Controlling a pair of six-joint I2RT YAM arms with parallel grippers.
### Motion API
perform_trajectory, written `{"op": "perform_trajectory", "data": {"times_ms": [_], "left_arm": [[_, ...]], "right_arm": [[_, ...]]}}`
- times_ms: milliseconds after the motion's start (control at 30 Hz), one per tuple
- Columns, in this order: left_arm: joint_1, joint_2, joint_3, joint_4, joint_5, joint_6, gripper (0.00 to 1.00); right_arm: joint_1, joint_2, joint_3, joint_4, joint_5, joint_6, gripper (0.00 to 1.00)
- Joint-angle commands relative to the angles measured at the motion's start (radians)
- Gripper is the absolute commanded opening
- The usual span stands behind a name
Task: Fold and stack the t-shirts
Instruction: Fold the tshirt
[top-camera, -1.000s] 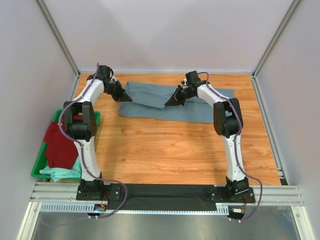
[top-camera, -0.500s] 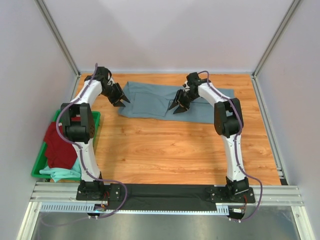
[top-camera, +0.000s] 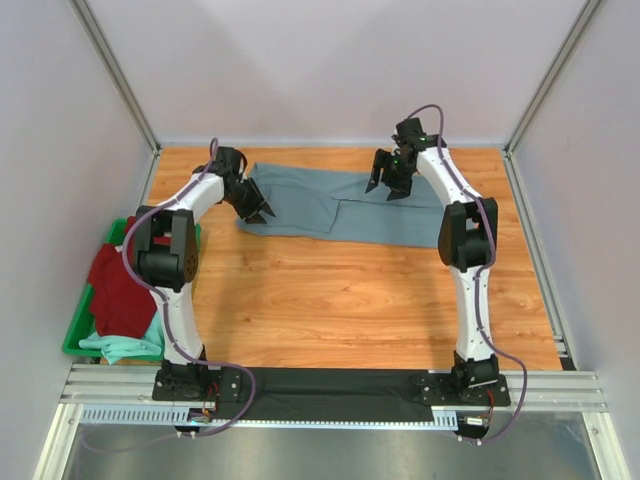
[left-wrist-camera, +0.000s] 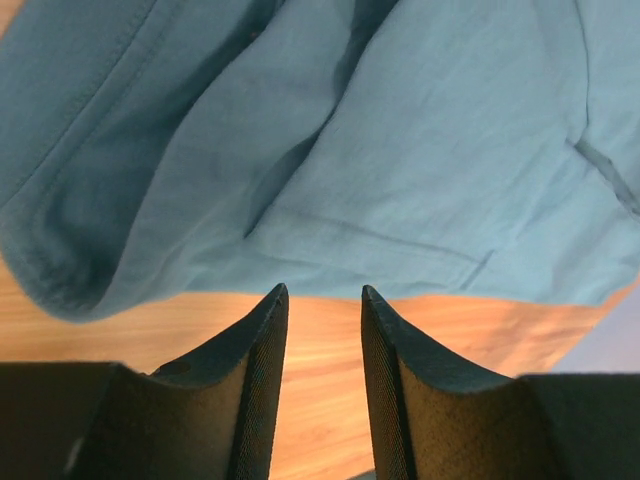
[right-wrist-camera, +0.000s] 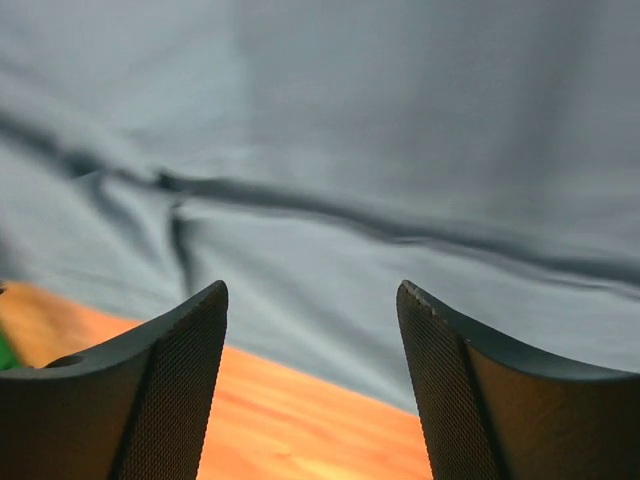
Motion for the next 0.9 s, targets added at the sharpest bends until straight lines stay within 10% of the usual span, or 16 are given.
{"op": "perform_trajectory", "data": {"times_ms": [0, 433, 633, 867], "left_arm": [[-0.037, 0.019, 0.039, 0.088, -0.090, -0.079, 0.42], [-0.003, 0.257, 0.239, -0.083, -0.204, -0.056, 0.41], [0.018, 0.351, 0.434, -0.188, -0.253, 0.085, 0.41], [0.021, 0.455, 0.652, -0.220, -0.255, 0.259, 0.42]], "right_arm": [[-0.068, 0.002, -0.017, 0.021, 0.152, -0.126, 0.71], [-0.111, 0.028, -0.087, 0.110, 0.460, -0.436, 0.80], [-0.146, 0.075, -0.084, 0.000, 0.387, -0.318, 0.81], [-0.134, -0.161, -0.505, 0.041, 0.327, -0.146, 0.82]]}}
